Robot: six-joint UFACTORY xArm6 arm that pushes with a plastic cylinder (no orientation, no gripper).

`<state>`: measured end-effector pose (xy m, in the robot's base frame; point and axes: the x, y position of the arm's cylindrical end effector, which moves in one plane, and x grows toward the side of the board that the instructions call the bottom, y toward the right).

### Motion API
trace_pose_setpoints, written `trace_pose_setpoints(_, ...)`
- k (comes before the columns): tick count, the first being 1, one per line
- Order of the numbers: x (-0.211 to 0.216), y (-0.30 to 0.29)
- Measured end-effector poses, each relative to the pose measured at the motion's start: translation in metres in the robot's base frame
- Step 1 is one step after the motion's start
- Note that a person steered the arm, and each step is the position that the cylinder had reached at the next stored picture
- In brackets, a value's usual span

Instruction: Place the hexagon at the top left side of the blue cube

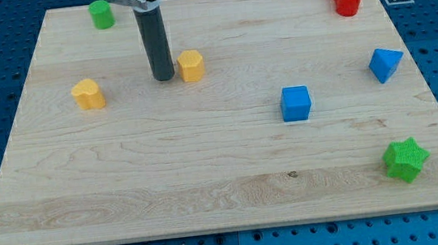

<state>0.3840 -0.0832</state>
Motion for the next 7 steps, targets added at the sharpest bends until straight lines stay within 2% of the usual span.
trace_pose_setpoints(1, -0.016, -0.038)
trace_pose_setpoints(2, -0.046, -0.040)
trace_pose_setpoints(3, -0.053, 0.003)
trace_pose_setpoints(4, -0.041, 0.026)
trace_pose_setpoints(5, -0.034, 0.026)
trace_pose_setpoints(7, -0.058, 0.031)
